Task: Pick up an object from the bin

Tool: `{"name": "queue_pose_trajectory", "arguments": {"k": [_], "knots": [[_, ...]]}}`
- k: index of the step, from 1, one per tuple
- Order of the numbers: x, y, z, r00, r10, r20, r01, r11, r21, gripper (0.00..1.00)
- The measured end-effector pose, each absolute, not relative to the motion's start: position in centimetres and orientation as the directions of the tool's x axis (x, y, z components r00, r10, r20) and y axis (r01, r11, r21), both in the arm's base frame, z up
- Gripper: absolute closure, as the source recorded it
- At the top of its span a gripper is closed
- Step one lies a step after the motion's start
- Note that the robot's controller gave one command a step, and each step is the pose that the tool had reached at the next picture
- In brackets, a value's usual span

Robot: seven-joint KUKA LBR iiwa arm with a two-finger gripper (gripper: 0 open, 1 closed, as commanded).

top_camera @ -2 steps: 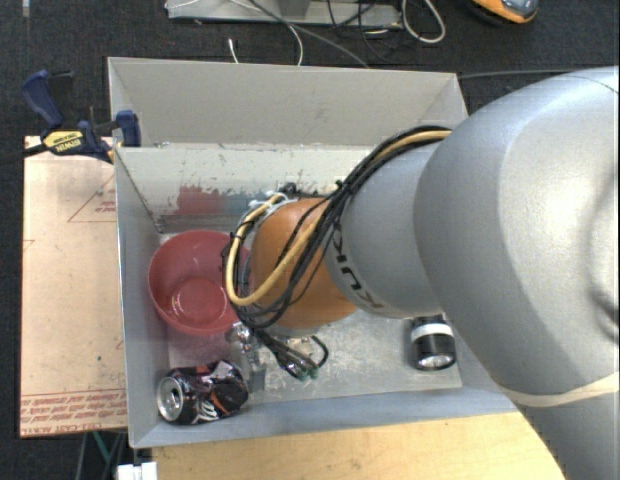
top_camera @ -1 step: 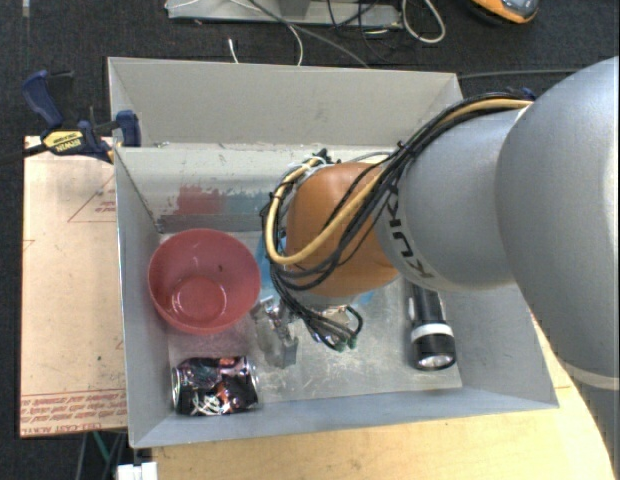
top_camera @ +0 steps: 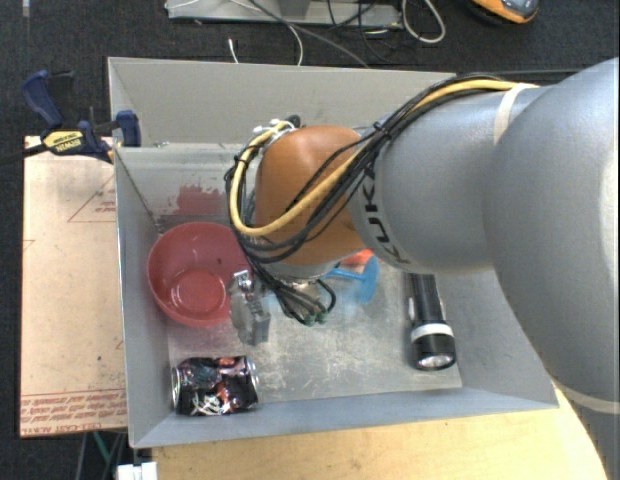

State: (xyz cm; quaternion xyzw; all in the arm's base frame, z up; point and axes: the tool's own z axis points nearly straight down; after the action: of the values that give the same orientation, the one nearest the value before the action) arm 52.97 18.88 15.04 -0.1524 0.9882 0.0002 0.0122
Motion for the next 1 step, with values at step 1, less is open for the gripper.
{"name": "queue_pose_trajectory", "arguments": {"k": [1], "knots": [[50.58,21.19,9.26,-0.888,-0.459,-0.033,-0.458,0.889,-0.012,1.00]]}}
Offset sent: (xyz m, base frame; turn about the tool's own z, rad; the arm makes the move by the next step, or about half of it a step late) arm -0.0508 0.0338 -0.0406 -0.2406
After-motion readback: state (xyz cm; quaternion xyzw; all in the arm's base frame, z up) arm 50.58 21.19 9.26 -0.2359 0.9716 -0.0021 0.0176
